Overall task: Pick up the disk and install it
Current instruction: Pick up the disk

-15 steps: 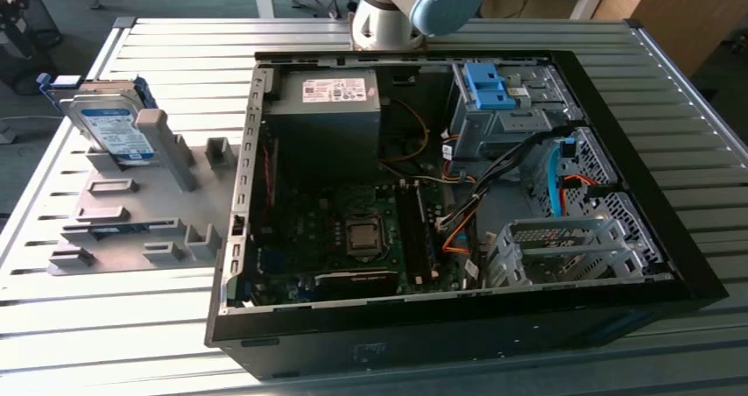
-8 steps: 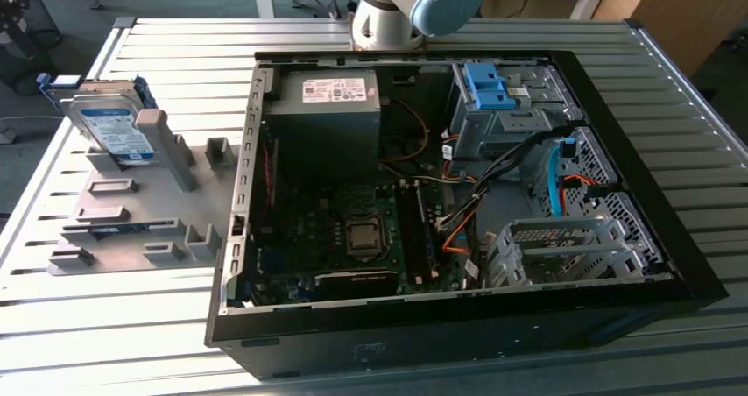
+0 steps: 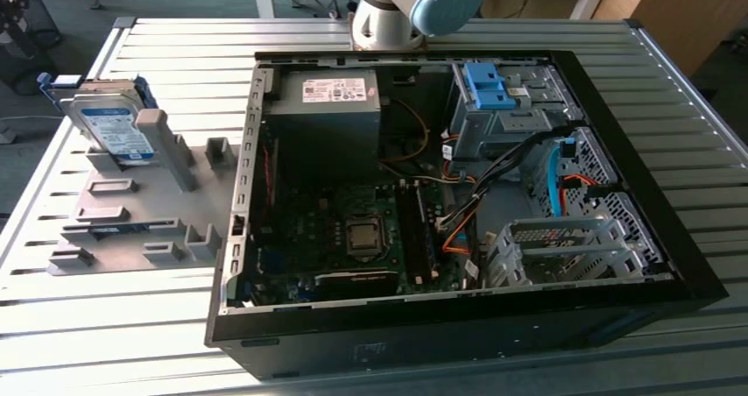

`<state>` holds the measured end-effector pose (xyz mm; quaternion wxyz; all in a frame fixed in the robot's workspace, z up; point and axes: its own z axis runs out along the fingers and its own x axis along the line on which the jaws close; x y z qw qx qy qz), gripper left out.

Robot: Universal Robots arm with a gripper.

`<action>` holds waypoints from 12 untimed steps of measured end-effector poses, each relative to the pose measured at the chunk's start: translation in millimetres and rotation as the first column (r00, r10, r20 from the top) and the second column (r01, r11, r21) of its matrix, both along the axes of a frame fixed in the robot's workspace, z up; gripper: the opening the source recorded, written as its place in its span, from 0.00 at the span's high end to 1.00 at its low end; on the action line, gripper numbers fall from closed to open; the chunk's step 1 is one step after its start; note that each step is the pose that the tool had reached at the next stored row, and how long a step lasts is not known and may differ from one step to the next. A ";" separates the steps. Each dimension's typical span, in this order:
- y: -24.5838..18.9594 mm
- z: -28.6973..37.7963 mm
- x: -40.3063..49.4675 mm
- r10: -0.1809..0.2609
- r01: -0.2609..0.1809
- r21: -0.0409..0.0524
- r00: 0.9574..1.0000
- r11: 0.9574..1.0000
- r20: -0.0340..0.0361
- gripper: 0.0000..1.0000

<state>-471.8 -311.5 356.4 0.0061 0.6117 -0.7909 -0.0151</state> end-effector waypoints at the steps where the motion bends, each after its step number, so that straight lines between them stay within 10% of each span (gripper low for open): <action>1: 0.0 0.0 0.0 0.000 0.000 0.000 1.000 1.000 0.000 0.89; 12: 0.0 -0.1 14.3 0.000 0.000 0.000 1.000 1.000 0.000 0.89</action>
